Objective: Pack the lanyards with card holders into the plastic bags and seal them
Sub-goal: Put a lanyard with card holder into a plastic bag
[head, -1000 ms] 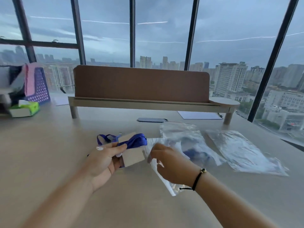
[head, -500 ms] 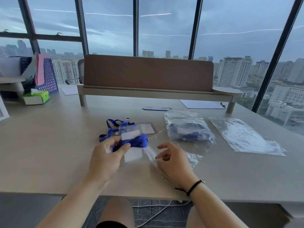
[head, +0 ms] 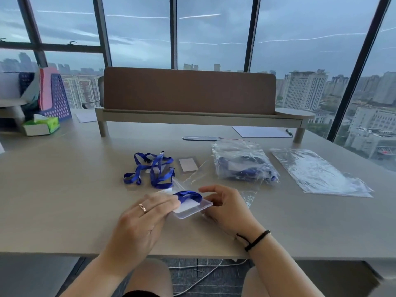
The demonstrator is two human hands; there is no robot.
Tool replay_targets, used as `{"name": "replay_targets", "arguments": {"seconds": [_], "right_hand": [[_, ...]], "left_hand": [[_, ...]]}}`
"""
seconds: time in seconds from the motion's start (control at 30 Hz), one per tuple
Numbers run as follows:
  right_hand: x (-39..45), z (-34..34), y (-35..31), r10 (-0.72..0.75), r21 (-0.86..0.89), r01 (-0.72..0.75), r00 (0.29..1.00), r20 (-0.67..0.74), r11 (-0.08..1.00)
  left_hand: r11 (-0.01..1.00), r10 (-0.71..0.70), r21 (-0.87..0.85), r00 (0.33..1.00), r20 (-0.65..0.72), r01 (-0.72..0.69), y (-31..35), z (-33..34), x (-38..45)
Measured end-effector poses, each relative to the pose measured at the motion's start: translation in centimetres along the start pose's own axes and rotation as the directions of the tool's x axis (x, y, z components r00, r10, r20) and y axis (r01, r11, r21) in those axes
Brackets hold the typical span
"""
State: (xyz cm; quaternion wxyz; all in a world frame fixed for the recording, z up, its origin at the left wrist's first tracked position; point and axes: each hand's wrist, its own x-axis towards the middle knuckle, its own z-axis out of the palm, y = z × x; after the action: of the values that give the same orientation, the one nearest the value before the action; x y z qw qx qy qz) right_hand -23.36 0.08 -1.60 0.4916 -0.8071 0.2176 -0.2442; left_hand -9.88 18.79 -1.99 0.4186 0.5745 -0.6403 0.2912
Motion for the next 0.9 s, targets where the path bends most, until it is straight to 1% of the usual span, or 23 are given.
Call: {"name": "replay_targets", "arguments": {"seconds": [0.07,0.13,0.2,0.27,0.37,0.5,0.6,0.67,0.8,0.9], "right_hand": [[-0.2,0.2,0.0,-0.025,-0.036,0.025,1.000,0.009,0.999],[-0.3,0.3,-0.1,-0.047,-0.066,0.048,0.999,0.016,0.997],[-0.4,0.4,-0.2,-0.066,-0.088,0.068,0.997,0.026,0.994],[-0.4,0.4,-0.2,-0.074,-0.104,0.078,0.997,0.036,0.992],[-0.1,0.5,0.1,-0.071,-0.082,0.073,0.997,0.026,0.994],[0.0,0.4,0.3,-0.052,-0.062,0.051,0.999,-0.009,0.997],[-0.2,0.3,0.1,-0.031,-0.027,0.030,0.999,-0.029,0.999],[-0.3,0.5,-0.1,-0.029,-0.044,0.027,0.999,-0.036,0.999],[-0.2,1.0,-0.3,-0.029,-0.070,0.022,0.994,-0.109,0.997],[-0.4,1.1,-0.6,-0.047,-0.124,0.028,0.987,-0.153,0.992]], "left_hand": [[1.000,0.010,0.019,0.998,-0.060,-0.009,0.2,-0.2,0.6],[1.000,0.013,0.018,0.998,-0.066,-0.012,0.1,-0.1,1.2],[1.000,0.015,0.023,1.000,-0.014,-0.015,-0.4,0.1,1.2],[1.000,0.014,0.023,0.998,0.065,-0.015,-1.0,0.1,0.7],[0.999,0.031,0.009,0.986,0.165,-0.033,-1.8,-0.1,-0.6],[0.999,0.044,0.012,0.970,0.240,-0.048,-2.0,-0.7,-2.0],[0.995,0.088,0.028,0.954,0.287,-0.100,-2.0,-0.9,-2.4],[0.987,0.129,0.051,0.942,0.310,-0.151,-1.7,-0.8,-2.4],[0.960,0.215,0.112,0.930,0.297,-0.257,0.5,0.2,-1.8],[0.943,0.249,0.142,0.922,0.297,-0.301,1.8,1.0,-1.3]]}}
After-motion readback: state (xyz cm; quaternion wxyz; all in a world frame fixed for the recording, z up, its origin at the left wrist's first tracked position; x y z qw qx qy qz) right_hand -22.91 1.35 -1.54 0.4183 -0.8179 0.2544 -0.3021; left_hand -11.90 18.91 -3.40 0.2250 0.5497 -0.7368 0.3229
